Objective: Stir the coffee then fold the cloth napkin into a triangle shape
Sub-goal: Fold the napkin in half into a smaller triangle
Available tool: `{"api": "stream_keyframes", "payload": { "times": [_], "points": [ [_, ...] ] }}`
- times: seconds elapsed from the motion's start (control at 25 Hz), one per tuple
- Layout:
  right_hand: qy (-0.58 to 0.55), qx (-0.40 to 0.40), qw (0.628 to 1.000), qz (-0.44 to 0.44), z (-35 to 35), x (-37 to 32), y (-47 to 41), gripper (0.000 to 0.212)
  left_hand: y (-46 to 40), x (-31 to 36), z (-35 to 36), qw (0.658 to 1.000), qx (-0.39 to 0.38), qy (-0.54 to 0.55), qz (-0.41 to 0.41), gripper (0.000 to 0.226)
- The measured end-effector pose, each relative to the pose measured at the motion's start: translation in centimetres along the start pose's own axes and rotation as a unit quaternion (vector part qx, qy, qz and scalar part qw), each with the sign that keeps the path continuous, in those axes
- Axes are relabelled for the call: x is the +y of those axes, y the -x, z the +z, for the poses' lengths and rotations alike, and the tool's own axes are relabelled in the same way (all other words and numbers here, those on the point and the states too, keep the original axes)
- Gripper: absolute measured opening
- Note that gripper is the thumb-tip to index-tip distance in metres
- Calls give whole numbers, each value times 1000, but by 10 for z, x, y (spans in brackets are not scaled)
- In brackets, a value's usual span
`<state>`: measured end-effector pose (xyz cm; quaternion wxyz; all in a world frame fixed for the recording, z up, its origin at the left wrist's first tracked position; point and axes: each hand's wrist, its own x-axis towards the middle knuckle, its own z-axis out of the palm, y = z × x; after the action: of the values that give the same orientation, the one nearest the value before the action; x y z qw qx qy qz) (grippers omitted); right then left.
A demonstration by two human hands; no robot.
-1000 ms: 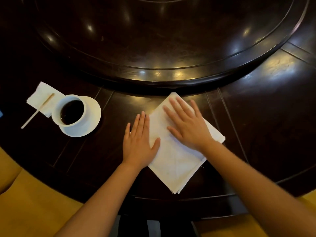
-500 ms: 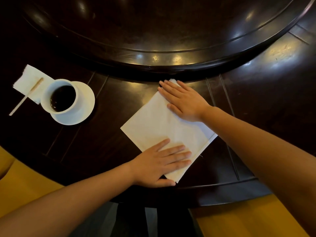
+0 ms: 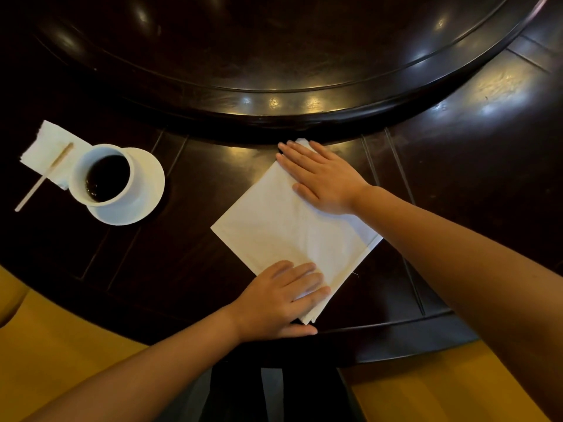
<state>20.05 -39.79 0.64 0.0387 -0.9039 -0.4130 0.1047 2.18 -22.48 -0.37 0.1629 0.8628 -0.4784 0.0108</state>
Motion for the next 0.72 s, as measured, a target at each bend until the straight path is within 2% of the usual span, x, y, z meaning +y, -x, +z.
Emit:
{"api": "stream_keyframes", "payload": {
  "times": [0.12,0.28,0.4,0.48,0.56,0.64,0.72],
  "points": [
    [0,46,999,2,-4,-12,12,59,5,4,2,999,30,-3,-18,50],
    [-112,124,986,-14,-4,-63,86,43,2,3,-2,999,45,1,-22,43],
    [-142,118,982,-24,10,-98,146,28,-4,0,-4,998,57,15,22,30],
    [-142,101,985,-20,23,-108,163,27,-5,-3,-3,996,76,20,40,17],
    [-148,103,984,2,30,-111,163,26,-7,-6,-3,995,81,36,39,18],
    [-161,117,980,30,29,-112,157,22,-7,-9,-3,995,66,69,29,19],
    [-184,123,973,73,25,-114,150,19,-9,-9,-8,989,49,137,-34,21]
  ]
}}
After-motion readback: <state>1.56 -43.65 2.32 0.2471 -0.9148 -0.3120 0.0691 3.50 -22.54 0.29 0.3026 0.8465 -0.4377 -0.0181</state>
